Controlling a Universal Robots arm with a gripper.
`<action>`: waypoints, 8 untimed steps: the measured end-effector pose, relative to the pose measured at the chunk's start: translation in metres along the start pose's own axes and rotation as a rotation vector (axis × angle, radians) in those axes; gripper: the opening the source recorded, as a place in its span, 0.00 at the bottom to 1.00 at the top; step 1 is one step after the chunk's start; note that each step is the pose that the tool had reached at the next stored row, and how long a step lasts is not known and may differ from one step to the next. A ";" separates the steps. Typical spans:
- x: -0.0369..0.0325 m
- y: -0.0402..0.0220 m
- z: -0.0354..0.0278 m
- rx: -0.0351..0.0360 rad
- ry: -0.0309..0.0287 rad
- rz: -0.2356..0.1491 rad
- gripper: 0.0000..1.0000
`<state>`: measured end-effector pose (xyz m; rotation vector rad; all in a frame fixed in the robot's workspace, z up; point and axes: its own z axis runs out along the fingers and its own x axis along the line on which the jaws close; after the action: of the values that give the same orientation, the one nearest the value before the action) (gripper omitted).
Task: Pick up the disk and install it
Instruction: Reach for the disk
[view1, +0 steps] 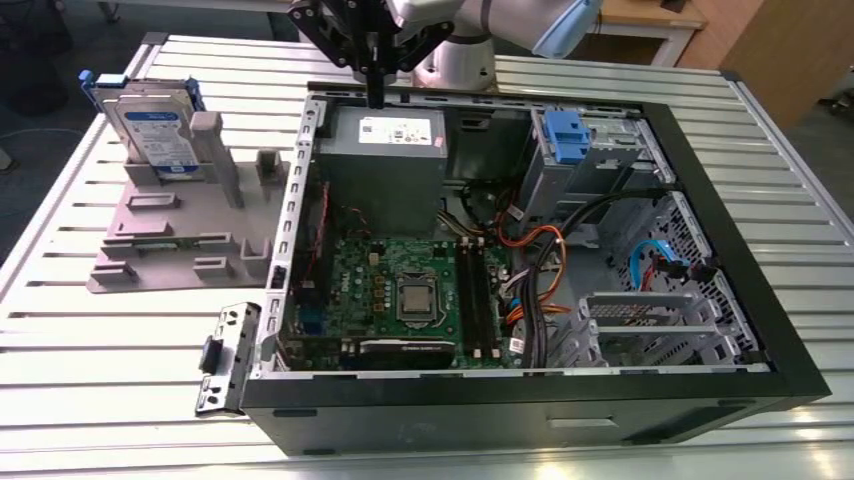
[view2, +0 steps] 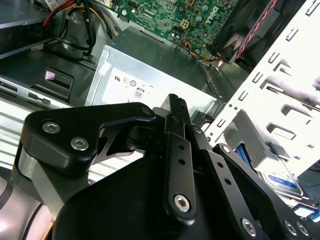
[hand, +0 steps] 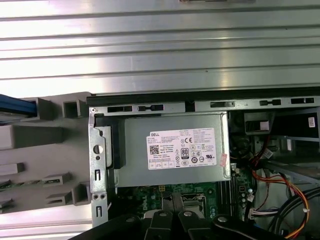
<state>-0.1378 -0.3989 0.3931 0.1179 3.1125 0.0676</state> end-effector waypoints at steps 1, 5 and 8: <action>0.0003 0.0000 0.0000 0.0000 0.0000 0.000 0.10; 0.0012 -0.0001 0.0000 0.0000 0.0000 0.000 0.10; 0.0017 -0.0001 0.0000 0.0001 0.0000 0.000 0.10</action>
<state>-0.1395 -0.3989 0.3931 0.1179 3.1125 0.0675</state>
